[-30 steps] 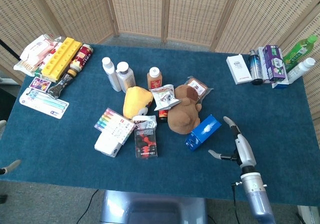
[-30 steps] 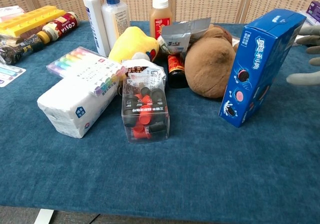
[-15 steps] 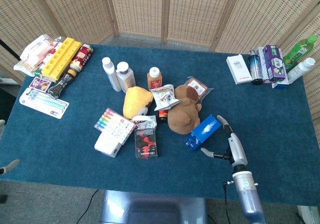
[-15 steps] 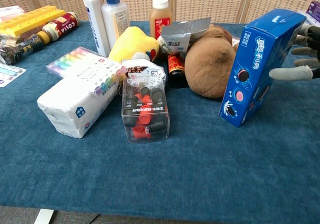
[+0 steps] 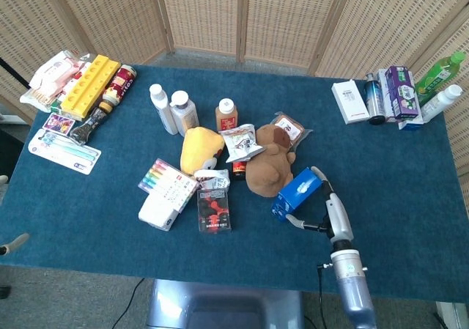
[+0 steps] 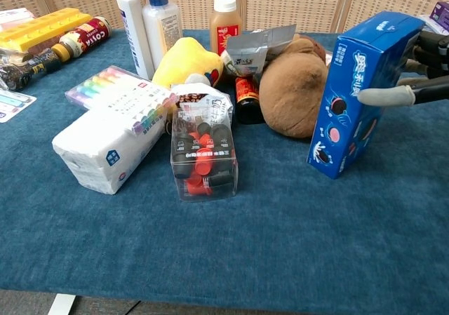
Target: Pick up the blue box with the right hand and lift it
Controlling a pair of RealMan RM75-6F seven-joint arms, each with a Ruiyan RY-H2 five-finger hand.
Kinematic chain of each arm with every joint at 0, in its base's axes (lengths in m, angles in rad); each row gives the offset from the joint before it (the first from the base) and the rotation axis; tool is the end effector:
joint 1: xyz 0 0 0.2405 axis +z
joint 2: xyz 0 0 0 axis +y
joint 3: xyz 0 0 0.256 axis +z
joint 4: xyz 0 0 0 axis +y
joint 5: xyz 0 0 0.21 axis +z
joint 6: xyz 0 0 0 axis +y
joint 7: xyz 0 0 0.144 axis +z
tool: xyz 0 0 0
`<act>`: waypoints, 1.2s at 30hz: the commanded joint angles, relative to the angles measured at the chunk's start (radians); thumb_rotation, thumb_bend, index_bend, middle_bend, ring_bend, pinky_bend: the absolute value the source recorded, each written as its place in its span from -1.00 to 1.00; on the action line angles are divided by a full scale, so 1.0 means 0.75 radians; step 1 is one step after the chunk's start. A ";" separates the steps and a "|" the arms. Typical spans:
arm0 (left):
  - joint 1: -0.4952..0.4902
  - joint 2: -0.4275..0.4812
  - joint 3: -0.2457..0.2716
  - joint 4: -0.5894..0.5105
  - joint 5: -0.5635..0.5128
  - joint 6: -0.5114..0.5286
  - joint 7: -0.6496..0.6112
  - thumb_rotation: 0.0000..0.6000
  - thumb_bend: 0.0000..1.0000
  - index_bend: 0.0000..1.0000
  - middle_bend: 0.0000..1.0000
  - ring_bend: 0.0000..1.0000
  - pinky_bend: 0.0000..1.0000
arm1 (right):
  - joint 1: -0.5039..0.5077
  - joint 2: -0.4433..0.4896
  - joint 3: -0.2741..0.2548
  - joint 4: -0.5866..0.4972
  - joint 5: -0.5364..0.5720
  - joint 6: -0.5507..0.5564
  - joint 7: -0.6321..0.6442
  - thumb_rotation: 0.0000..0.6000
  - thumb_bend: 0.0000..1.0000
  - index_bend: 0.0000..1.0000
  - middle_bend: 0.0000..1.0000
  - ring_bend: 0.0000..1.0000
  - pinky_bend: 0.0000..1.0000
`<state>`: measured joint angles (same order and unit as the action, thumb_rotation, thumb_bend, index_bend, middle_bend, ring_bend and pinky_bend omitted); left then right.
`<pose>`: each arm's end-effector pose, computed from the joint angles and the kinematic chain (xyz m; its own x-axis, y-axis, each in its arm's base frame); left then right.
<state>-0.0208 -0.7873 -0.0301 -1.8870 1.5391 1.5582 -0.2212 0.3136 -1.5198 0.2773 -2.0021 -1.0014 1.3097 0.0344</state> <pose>-0.2746 0.1557 0.2373 0.2427 -0.0256 0.9698 0.9701 -0.0019 -0.2428 -0.1638 -0.2452 0.0380 -0.4974 -0.1300 0.8577 -0.8640 0.1628 -0.4764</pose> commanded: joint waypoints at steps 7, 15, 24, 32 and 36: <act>0.002 0.003 -0.003 0.003 -0.005 0.004 -0.008 1.00 -1.00 -0.75 -1.00 -1.00 -1.00 | 0.005 -0.028 0.009 -0.015 0.025 0.028 -0.039 1.00 -1.00 -1.00 -1.00 -1.00 -1.00; 0.002 0.001 -0.001 0.001 0.002 0.003 -0.001 1.00 -1.00 -0.75 -1.00 -1.00 -1.00 | 0.001 -0.033 0.007 -0.058 0.045 0.050 -0.075 1.00 -1.00 -1.00 -1.00 -1.00 -1.00; 0.001 0.000 -0.002 0.002 0.000 0.003 0.000 1.00 -1.00 -0.75 -1.00 -1.00 -1.00 | 0.012 -0.109 0.039 -0.075 0.065 0.153 -0.176 1.00 -1.00 -1.00 -1.00 -1.00 -1.00; 0.003 0.001 -0.004 0.003 -0.005 0.005 -0.005 1.00 -1.00 -0.75 -1.00 -1.00 -1.00 | 0.006 -0.170 0.067 -0.059 0.057 0.204 -0.158 1.00 -1.00 -1.00 -1.00 -1.00 -1.00; 0.002 0.000 -0.004 0.003 -0.003 0.004 -0.005 1.00 -1.00 -0.75 -1.00 -1.00 -1.00 | -0.009 -0.189 0.065 -0.055 0.028 0.227 -0.130 1.00 -0.97 -1.00 -1.00 -1.00 -1.00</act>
<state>-0.0193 -0.7870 -0.0329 -1.8844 1.5372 1.5610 -0.2246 0.3118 -1.6568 0.3261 -2.0445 -0.9747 1.4771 -0.0709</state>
